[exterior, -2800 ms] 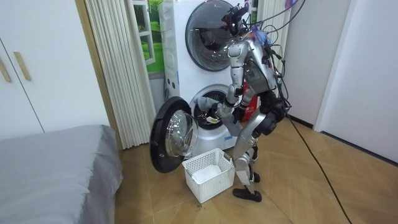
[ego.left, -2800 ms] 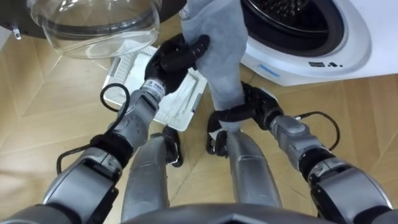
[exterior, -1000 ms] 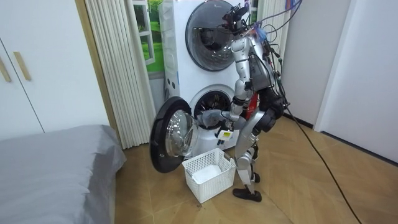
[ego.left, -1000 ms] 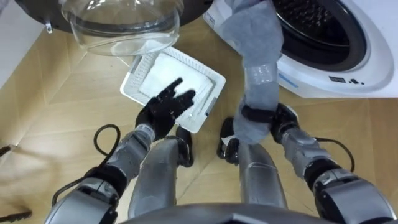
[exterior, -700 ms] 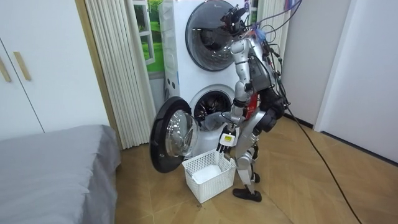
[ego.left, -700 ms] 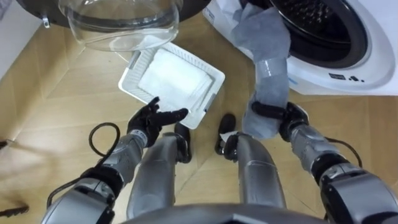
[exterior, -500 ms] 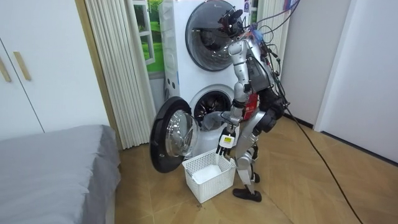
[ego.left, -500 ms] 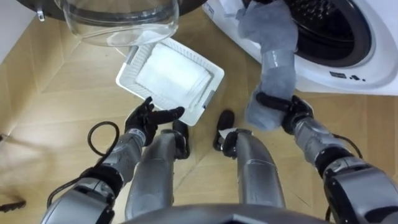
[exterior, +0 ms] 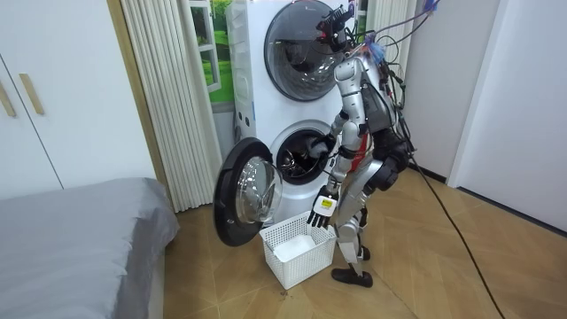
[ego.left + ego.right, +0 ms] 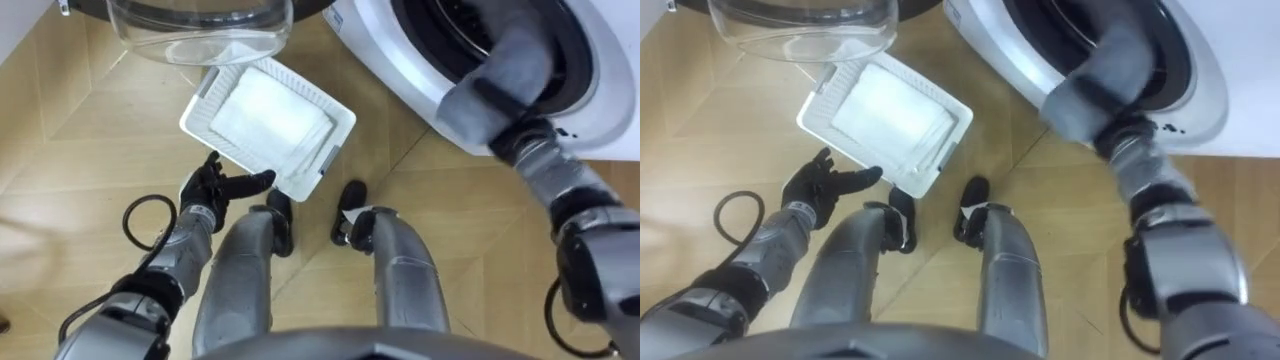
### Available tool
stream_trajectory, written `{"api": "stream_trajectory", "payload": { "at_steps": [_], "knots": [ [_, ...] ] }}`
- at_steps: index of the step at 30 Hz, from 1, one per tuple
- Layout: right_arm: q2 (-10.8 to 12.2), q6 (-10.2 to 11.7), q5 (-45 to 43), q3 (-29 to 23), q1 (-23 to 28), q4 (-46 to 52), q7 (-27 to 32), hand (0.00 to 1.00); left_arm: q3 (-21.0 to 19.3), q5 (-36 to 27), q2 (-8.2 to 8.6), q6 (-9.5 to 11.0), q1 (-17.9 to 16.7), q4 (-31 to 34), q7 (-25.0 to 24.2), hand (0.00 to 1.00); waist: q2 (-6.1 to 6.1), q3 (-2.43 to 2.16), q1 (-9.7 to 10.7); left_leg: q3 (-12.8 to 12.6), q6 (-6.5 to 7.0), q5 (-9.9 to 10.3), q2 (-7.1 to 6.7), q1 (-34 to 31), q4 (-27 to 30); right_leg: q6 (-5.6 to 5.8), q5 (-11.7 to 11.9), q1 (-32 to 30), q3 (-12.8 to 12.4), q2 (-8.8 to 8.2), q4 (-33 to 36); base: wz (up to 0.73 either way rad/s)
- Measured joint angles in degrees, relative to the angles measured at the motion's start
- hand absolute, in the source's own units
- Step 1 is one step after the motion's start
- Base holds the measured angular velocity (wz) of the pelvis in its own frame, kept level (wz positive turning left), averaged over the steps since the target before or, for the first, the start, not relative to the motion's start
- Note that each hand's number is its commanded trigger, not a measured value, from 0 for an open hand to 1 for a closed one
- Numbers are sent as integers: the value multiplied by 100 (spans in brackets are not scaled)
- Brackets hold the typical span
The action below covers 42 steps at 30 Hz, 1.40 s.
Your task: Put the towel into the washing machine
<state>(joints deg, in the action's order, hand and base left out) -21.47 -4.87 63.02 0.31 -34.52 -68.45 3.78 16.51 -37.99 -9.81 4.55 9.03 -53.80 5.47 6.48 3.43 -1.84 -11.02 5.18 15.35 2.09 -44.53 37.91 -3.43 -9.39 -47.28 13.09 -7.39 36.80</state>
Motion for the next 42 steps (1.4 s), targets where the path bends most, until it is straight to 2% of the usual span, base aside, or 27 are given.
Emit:
{"api": "stream_trajectory", "payload": {
  "at_steps": [5,9,10,11,18,21,25,33,37,40,42],
  "knots": [
    [7,-82,445,-72,-49,61,291,100,-70,17,-32,0,-231,174,14,0,18,4,-12,-7,5,-3,-6,11,28,2,-2,15,0,-19,40,1],
    [6,-199,887,-336,-139,142,690,100,-252,17,4,-2,-231,186,39,0,78,7,25,-6,52,-21,-93,10,29,45,-51,-25,-13,-121,166,9],
    [6,-246,970,-430,-205,142,837,75,-306,17,10,1,-224,186,56,0,106,11,32,-8,65,-27,-122,7,37,59,-67,-48,-23,-155,206,7],
    [6,-253,1109,-441,-273,141,1003,0,-340,18,17,2,-230,186,62,0,113,12,29,-8,78,-22,-127,-5,56,63,-69,-56,-24,-162,202,5],
    [6,-244,1836,-857,-424,178,1517,0,-359,8,35,6,-347,362,282,0,108,10,27,-9,145,21,-116,-90,172,99,-82,-81,11,-151,212,1],
    [6,-171,2176,-1057,-445,180,1692,0,-403,7,44,15,-305,373,276,0,107,9,13,-21,177,42,-119,-91,195,123,-92,-80,1,-159,266,0],
    [6,-15,2557,-1069,-451,212,1830,0,-499,8,105,52,-223,374,267,0,104,8,3,-49,200,56,-135,-94,200,151,-102,-104,-45,-167,308,0],
    [6,20,2884,-1107,-468,222,1812,0,-502,70,217,45,-224,375,204,0,84,2,-26,-84,211,63,-156,-98,248,155,-127,-144,-51,-228,439,1],
    [6,106,2886,-1108,-466,222,1726,0,-499,160,224,19,-243,387,71,0,-4,0,-30,-84,216,66,-152,-96,294,152,-132,-130,-54,-230,478,4],
    [6,175,2897,-1109,-414,237,1601,0,-500,173,221,6,-255,386,20,0,-102,-15,-38,-83,218,64,-155,-65,303,153,-134,-98,-44,-243,489,0],
    [6,183,2897,-1109,-327,256,1534,0,-508,173,214,-20,-247,386,18,0,-123,-25,-45,-100,217,64,-155,-7,292,159,-151,-55,-48,-250,489,0]
  ]
}}
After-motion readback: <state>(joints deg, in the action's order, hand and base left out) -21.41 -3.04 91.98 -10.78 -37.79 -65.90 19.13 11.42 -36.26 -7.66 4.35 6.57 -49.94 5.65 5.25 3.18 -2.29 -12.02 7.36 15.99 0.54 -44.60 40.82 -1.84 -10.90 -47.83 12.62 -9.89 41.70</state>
